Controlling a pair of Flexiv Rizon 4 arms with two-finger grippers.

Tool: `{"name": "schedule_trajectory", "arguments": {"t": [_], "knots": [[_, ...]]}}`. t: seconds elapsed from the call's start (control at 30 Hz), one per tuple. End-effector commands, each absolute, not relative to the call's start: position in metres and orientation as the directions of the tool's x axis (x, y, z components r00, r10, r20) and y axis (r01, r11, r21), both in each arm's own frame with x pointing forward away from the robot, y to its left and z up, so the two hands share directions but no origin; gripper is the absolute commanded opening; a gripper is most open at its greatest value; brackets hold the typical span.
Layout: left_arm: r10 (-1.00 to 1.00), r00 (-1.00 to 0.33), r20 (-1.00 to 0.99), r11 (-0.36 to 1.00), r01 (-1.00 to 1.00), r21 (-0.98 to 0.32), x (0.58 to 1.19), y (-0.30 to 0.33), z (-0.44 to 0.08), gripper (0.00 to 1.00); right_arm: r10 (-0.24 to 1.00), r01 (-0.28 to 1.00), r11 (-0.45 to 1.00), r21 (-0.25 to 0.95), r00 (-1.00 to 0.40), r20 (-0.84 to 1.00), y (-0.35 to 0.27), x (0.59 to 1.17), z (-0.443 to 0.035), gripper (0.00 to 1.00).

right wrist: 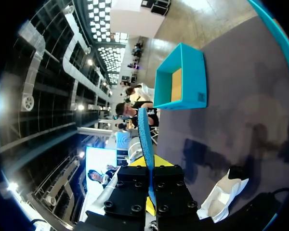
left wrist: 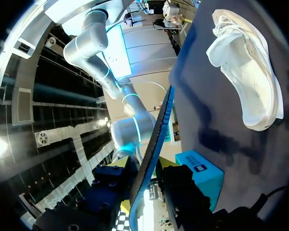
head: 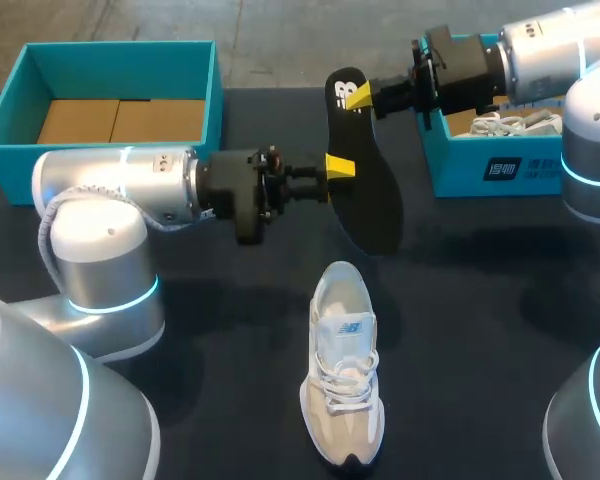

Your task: Take the shoe out of the shoebox, open the shoe tongue, remove and reinsert the insole, then place the shoe into the shoebox

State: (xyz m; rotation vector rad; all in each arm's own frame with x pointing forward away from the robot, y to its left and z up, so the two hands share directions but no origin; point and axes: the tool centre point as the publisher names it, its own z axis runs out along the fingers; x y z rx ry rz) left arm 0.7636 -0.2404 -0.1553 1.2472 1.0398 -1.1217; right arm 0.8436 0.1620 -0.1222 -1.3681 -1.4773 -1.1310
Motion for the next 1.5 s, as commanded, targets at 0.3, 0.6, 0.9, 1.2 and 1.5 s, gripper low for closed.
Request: {"name": "schedule_trajectory", "arguments": {"t": [0.3,0.6,0.9,1.2,1.5], "knots": [[-0.067,0.182,-0.981,0.043,0.983,0.179,0.771,-0.239,-0.151,0.25,0.273,0.996,0.010,0.086,-0.086,0.958,0.163,0.844,-0.122,0.00],[-0.062,0.191,-0.980,0.052,0.981,0.188,0.773,-0.242,-0.152,0.00,0.273,0.996,0.010,0.086,-0.086,0.958,0.163,0.844,-0.122,0.00],[-0.062,0.202,-0.977,0.044,0.979,0.199,0.770,-0.243,-0.151,0.00,0.267,0.996,0.011,0.090,-0.089,0.960,0.164,0.842,-0.123,0.00],[-0.061,0.230,-0.971,0.050,0.973,0.227,0.762,-0.233,-0.147,0.00,0.236,0.992,-0.032,0.125,-0.114,0.965,0.160,0.829,-0.125,1.00],[-0.047,0.207,-0.977,0.057,0.977,0.204,0.750,-0.209,-0.155,0.00,0.197,0.989,-0.020,0.149,-0.142,0.970,0.155,0.803,-0.131,1.00]]}}
